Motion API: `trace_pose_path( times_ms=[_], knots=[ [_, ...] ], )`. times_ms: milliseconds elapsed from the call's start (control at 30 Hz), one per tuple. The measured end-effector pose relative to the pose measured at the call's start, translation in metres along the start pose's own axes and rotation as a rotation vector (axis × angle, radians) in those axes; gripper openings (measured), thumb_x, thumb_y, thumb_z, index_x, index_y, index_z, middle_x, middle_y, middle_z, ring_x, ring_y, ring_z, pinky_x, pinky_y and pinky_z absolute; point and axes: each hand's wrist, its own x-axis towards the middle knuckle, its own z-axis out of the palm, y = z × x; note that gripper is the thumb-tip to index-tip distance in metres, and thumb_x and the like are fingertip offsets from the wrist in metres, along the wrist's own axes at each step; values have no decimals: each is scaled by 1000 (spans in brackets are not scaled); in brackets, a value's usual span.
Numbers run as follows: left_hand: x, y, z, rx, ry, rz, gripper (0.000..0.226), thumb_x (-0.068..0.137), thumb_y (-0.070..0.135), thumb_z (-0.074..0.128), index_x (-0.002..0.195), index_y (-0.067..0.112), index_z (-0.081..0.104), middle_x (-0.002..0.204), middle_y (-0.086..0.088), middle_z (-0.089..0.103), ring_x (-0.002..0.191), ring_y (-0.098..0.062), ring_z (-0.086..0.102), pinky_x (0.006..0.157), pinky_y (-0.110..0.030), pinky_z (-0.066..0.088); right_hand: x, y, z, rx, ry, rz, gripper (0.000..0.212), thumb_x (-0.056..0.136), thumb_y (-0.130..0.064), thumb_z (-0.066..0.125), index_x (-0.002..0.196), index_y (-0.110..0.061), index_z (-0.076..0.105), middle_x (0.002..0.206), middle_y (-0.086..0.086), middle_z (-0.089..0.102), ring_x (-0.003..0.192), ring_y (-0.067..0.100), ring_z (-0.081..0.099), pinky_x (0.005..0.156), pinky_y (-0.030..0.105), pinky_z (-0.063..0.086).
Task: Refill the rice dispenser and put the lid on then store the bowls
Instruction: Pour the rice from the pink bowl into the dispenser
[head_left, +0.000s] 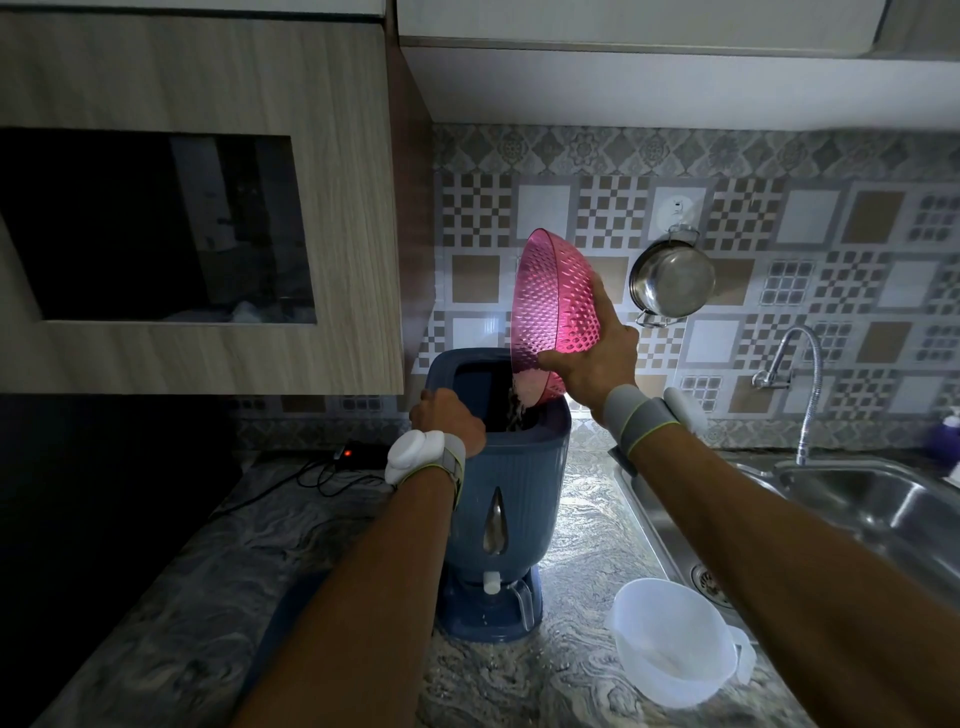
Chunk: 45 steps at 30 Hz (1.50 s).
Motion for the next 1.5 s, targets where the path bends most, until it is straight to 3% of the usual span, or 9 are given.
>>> trace_pose_path(
  times_ms=[267, 400, 667, 1200, 1300, 1367, 1500],
  knots=[
    [1, -1, 1, -6, 1, 5, 25, 84, 11, 60, 101, -7, 63, 115, -24, 62, 105, -39, 61, 90, -44, 54, 0, 1, 1, 4, -2, 7, 119, 59, -12, 89, 151, -46, 22, 136, 13, 43, 122, 39, 48, 102, 54, 47],
    [1, -1, 1, -1, 7, 0, 12, 84, 10, 61, 85, -2, 61, 113, -23, 62, 104, -37, 62, 89, -41, 54, 0, 1, 1, -12, -1, 2, 119, 59, -13, 89, 151, -46, 21, 137, 13, 43, 122, 38, 48, 104, 54, 46],
    [1, 0, 2, 14, 8, -10, 25, 85, 11, 61, 105, -3, 61, 118, -21, 60, 108, -36, 60, 93, -42, 52, 1, 2, 1, -19, -10, -4, 121, 58, -12, 89, 151, -47, 21, 137, 14, 44, 122, 40, 48, 102, 55, 47],
    [-4, 2, -2, 9, 5, -4, 25, 85, 11, 61, 103, -6, 62, 116, -22, 62, 106, -38, 61, 92, -43, 52, 4, 4, 1, -61, -25, -19, 121, 59, -17, 91, 152, -46, 19, 136, 11, 43, 124, 39, 47, 106, 54, 44],
    [-6, 4, -4, 15, -1, 3, 12, 85, 10, 60, 82, -2, 60, 116, -24, 62, 106, -38, 61, 91, -43, 53, 4, 6, 2, -91, -11, -24, 120, 60, -18, 90, 151, -49, 18, 131, 11, 39, 121, 39, 45, 111, 48, 40],
    [-6, 4, -4, 31, -1, -2, 25, 86, 9, 59, 65, 6, 46, 115, -24, 62, 106, -38, 61, 90, -42, 52, 3, 7, 2, -95, -6, -28, 120, 60, -19, 90, 151, -50, 18, 128, 11, 38, 119, 38, 45, 109, 44, 40],
    [-6, 5, -5, 29, 9, -2, 32, 86, 9, 59, 61, 9, 40, 108, -20, 62, 107, -37, 61, 90, -41, 52, 3, 7, 2, -101, -8, -45, 120, 59, -20, 90, 150, -50, 18, 128, 11, 38, 118, 36, 45, 109, 43, 40]
  ],
)
